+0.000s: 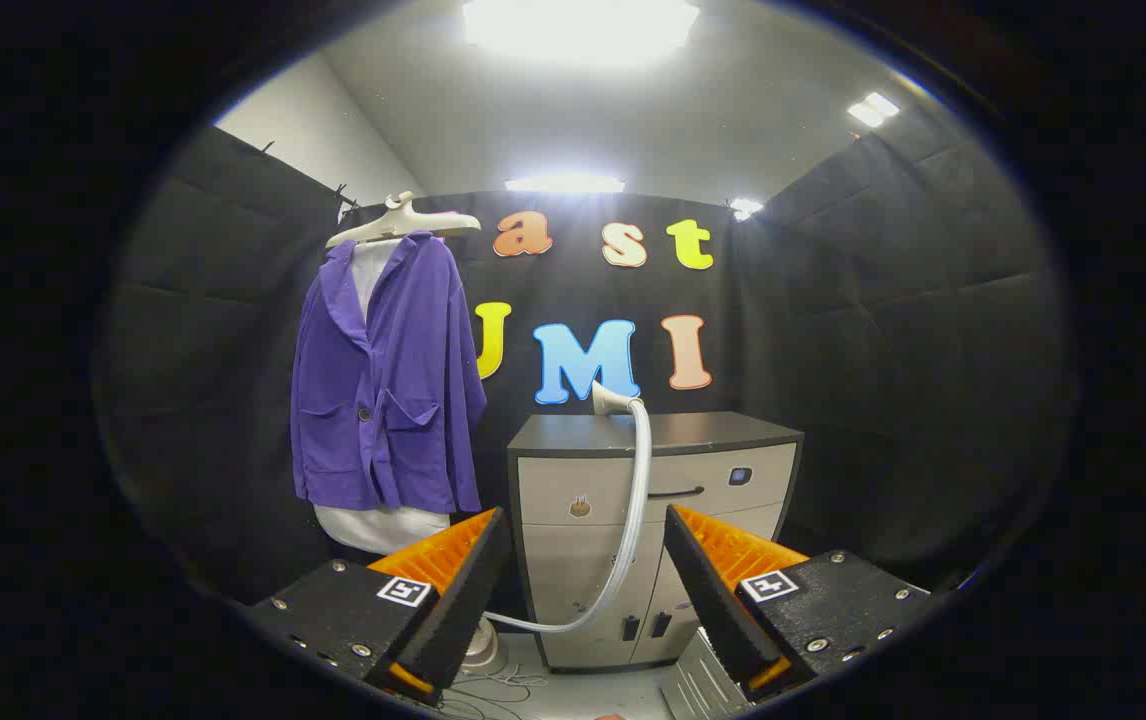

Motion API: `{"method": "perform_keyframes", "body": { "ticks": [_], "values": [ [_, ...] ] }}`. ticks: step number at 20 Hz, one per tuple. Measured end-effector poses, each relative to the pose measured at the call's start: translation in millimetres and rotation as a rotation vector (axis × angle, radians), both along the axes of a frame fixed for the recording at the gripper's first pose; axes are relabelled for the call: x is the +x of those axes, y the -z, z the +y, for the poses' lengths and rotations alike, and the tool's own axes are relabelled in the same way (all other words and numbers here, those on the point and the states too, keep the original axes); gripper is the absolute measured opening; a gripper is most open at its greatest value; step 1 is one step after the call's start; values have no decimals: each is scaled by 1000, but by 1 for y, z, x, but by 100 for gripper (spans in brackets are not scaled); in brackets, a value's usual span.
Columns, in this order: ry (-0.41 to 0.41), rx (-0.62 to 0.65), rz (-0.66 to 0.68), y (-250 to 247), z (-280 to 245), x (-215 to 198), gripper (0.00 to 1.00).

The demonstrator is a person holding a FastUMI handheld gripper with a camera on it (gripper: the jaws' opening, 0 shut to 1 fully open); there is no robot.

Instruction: Iron the clothes twice with a garment steamer, once on the left side and once on the right side.

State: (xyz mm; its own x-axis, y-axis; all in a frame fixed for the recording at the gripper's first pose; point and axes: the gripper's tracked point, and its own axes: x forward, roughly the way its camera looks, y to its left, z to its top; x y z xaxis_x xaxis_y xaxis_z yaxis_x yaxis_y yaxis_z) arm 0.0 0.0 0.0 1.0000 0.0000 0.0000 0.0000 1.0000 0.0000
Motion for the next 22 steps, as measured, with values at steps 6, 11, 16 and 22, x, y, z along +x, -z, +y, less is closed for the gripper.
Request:
{"method": "perform_keyframes", "body": {
  "ticks": [6,11,16,22],
  "values": [
    [-7,4,5,3,2,-3,96],
    [-2,13,-1,1,1,-5,96],
    [-4,17,2,-1,2,-3,96],
    [-3,17,-9,-12,1,3,96]
  ]
}}
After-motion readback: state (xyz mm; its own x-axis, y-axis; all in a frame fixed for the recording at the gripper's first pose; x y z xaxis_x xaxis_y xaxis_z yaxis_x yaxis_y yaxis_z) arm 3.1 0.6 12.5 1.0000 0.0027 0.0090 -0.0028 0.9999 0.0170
